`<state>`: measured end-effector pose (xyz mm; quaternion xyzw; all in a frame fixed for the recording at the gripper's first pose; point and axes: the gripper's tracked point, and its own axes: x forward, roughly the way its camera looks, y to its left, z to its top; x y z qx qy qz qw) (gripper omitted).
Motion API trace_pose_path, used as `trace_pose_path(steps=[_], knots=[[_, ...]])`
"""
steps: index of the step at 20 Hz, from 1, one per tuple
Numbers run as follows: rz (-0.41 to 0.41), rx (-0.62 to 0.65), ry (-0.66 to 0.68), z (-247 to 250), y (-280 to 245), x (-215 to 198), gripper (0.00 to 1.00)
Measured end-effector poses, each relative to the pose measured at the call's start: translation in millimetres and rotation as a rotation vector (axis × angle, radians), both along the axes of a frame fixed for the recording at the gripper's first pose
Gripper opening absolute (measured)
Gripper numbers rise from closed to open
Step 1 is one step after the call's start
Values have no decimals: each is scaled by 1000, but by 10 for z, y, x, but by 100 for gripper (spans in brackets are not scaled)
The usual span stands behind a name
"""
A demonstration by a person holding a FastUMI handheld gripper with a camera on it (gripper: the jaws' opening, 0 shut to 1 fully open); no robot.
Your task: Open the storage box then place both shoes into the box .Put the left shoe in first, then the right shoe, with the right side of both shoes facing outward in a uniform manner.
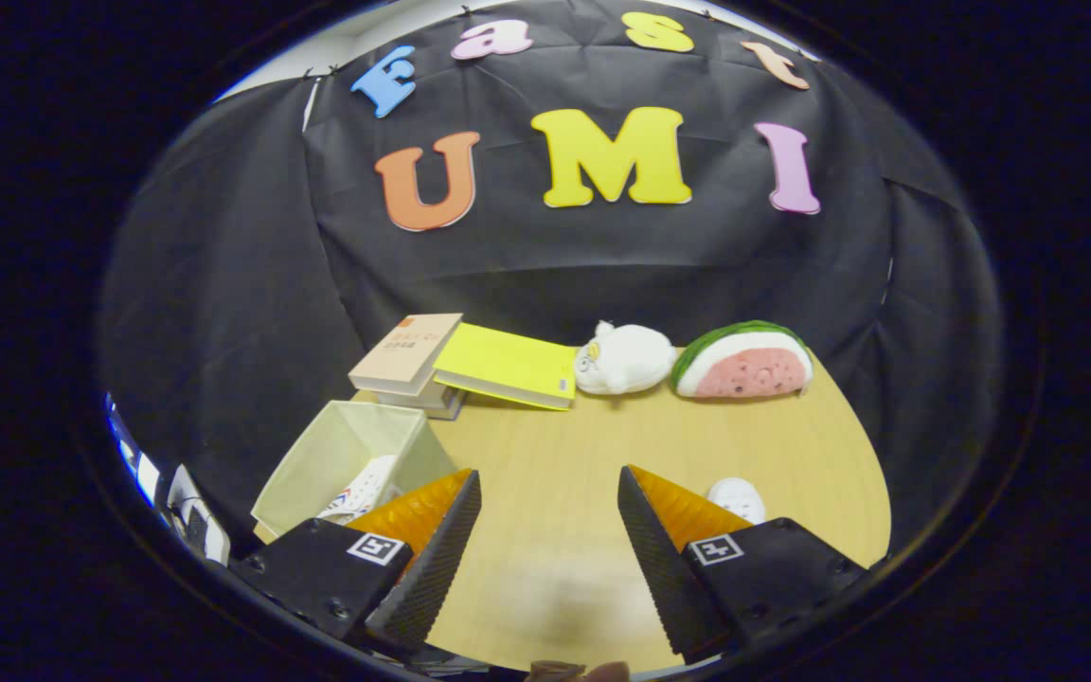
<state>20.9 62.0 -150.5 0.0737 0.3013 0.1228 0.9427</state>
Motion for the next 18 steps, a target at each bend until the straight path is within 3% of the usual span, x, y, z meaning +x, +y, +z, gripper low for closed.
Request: trace_pose_path(steps=[6, 12, 18], knots=[[-113, -22, 52, -382, -1063, 71, 94], [-90, -107, 125, -1014, -1587, 120, 93], [-29, -133, 339, -1976, -1754, 122, 94]])
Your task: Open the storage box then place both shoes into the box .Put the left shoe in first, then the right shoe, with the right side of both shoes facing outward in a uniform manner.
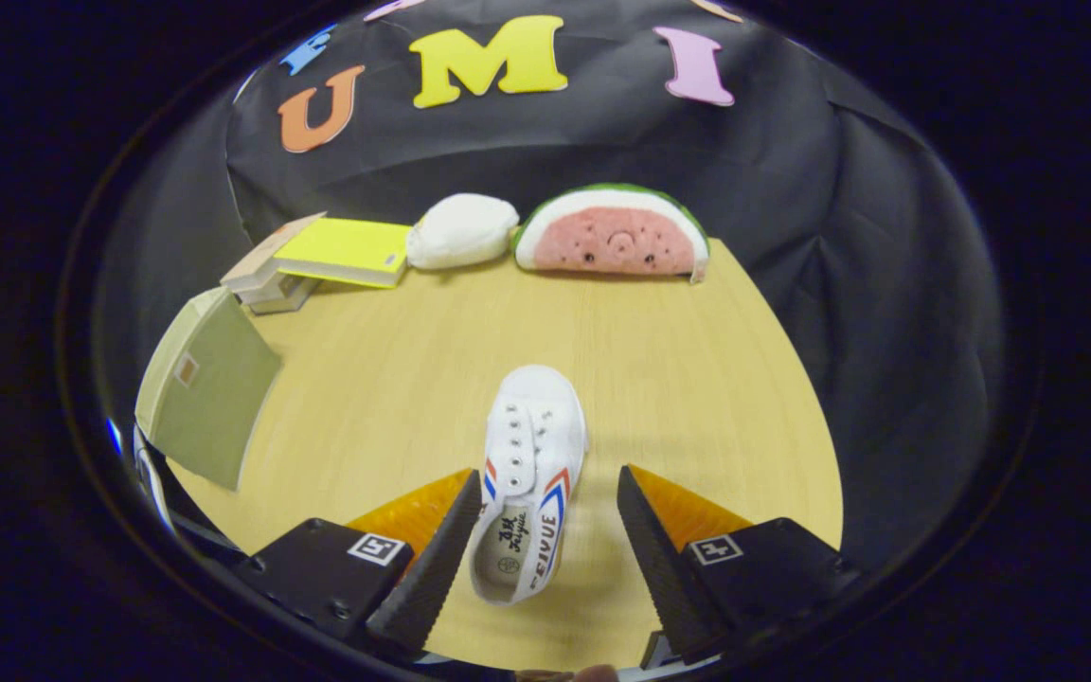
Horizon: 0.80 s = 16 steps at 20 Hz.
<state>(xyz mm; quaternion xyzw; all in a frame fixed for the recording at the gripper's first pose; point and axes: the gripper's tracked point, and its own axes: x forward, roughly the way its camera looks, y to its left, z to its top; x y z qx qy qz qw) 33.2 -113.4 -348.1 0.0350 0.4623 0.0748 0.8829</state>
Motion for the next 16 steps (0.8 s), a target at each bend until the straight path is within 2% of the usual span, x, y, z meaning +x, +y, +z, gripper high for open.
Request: trace_pose_path(steps=[2, 10, 13, 14, 16], knots=[[8, 16, 73, -203, 1, -46, 94], [41, 55, 195, -581, 32, 99, 92], [72, 110, 230, -565, 86, 124, 85], [74, 141, 245, -558, 148, 113, 80], [62, 142, 257, -549, 152, 109, 51]])
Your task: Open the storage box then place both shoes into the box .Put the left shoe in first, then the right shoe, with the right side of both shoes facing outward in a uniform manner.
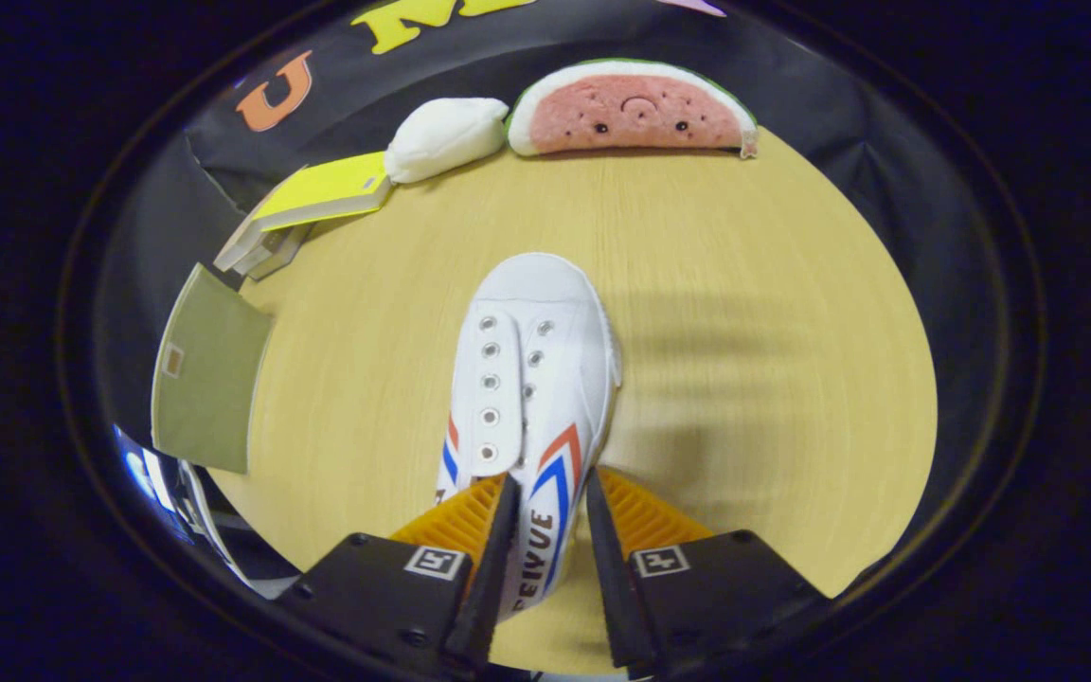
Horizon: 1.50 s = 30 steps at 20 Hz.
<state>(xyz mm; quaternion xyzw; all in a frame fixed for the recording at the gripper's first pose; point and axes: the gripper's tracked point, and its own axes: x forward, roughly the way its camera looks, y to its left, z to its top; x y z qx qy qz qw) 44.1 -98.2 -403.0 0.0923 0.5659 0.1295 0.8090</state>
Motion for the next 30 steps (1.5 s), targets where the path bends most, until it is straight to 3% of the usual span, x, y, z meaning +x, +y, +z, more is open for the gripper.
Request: trace_pose_path(steps=[7, 12, 18, 25, 30], knots=[[-75, 62, 30, 72, -12, -2, 9], [-117, 148, 62, 351, 317, -301, 7], [-177, 177, 16, 1110, 972, -475, 7], [-215, 262, -99, 2204, 2176, -467, 7], [-153, 269, -159, 2577, 3142, -501, 7]])
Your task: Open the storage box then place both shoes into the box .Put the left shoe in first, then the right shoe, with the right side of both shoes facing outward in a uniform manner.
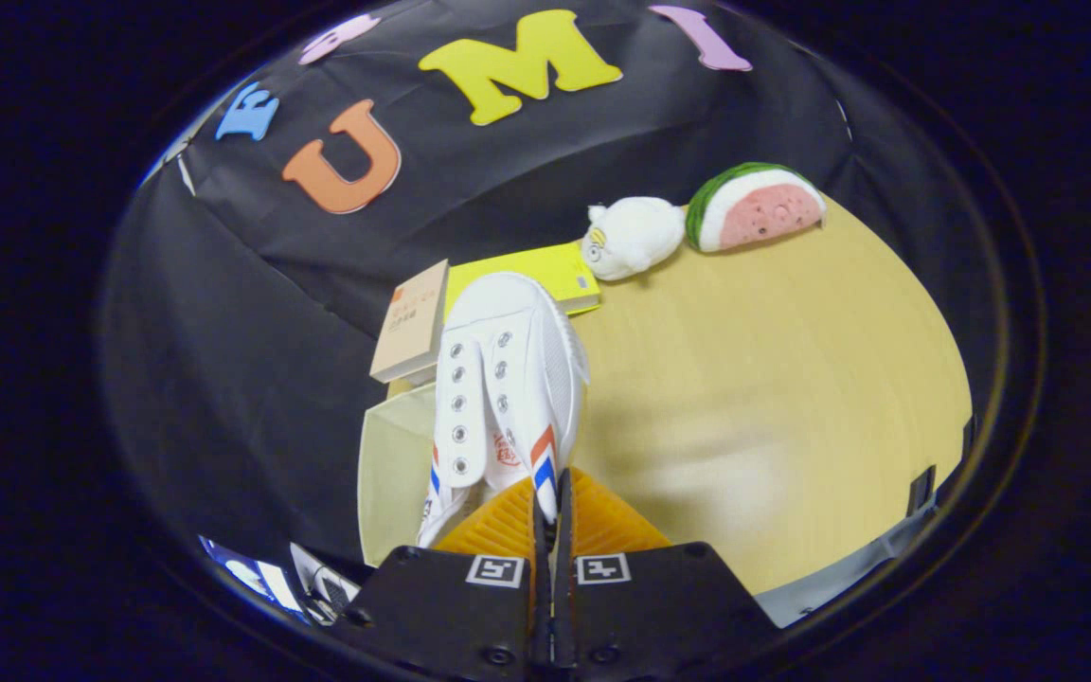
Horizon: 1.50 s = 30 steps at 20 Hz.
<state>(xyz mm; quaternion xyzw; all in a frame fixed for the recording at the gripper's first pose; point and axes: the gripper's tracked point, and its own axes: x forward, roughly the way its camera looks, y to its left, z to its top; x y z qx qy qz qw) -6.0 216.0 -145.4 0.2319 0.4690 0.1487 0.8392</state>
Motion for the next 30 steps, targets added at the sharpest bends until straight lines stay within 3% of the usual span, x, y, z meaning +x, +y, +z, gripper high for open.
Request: trace_pose_path(steps=[8, 17, 23, 26, 29, 30], knots=[[23, -38, -10, -168, 1185, -44, 7], [-17, -194, 7, -841, 1389, -54, 7], [-30, -228, -4, -1082, 1471, -70, 8], [-10, -258, -9, -1125, 1526, -95, 21], [7, -248, -67, -1022, 1575, -79, 42], [14, -238, -92, -985, 1597, -44, 42]])
